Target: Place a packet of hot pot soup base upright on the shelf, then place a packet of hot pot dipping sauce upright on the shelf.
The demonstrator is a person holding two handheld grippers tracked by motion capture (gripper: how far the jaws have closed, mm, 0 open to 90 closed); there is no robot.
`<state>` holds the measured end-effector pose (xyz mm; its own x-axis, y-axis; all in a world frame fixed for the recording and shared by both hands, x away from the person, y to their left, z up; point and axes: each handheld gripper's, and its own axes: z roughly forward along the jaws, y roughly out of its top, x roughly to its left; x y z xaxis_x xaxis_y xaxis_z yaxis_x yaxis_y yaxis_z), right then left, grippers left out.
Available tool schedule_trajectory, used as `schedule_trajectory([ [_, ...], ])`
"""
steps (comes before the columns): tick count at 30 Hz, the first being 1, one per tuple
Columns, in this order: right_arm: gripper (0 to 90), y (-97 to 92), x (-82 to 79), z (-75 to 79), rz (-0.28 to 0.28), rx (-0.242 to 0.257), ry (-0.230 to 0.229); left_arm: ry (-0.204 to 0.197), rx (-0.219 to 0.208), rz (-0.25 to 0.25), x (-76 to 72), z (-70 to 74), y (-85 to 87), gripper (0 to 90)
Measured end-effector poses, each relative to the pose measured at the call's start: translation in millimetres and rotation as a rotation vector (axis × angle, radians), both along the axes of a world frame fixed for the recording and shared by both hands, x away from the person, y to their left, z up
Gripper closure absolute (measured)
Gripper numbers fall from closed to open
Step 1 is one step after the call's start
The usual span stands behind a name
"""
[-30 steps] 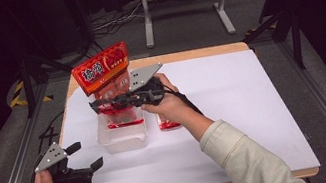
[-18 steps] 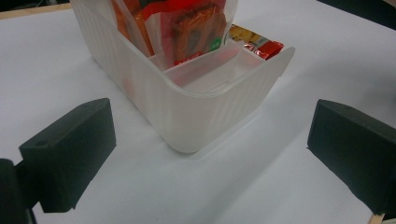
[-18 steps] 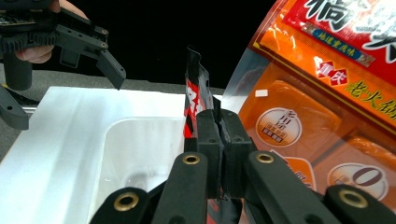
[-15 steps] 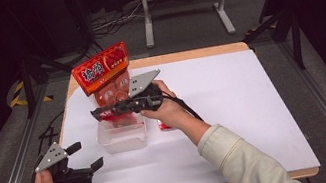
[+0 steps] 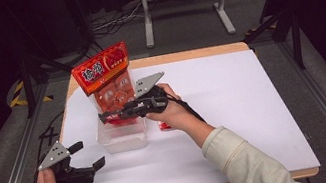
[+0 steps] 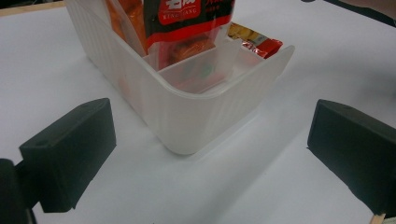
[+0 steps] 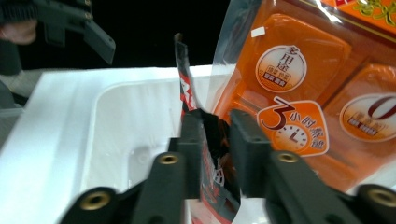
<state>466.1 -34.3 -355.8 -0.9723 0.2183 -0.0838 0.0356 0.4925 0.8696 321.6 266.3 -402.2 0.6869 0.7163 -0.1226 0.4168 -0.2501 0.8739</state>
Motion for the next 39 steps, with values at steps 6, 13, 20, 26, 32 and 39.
schedule_trajectory([
  [6,51.4,-5.3,2.4,2.8,-0.027,0.089,0.104,0.005,0.000,-0.002,0.7,-0.3,-0.4,1.9],
  [13,45.7,-13.0,2.7,7.5,-0.050,0.139,0.158,0.010,-0.002,0.002,1.5,-1.4,-0.2,1.9],
  [20,40.0,-22.1,2.2,13.8,-0.086,0.132,0.146,0.005,0.001,-0.001,2.8,-1.4,-1.0,1.9],
  [26,39.6,-31.8,0.3,20.2,-0.129,0.117,0.120,0.007,0.000,-0.006,5.2,-1.4,-2.9,1.9],
  [32,39.3,-46.4,2.1,26.1,-0.194,0.101,0.092,0.006,0.002,-0.010,6.6,-1.6,-4.9,1.9],
  [39,38.7,-62.0,7.6,28.4,-0.233,0.126,0.101,0.014,0.003,-0.010,7.0,-2.7,-5.0,2.0],
])
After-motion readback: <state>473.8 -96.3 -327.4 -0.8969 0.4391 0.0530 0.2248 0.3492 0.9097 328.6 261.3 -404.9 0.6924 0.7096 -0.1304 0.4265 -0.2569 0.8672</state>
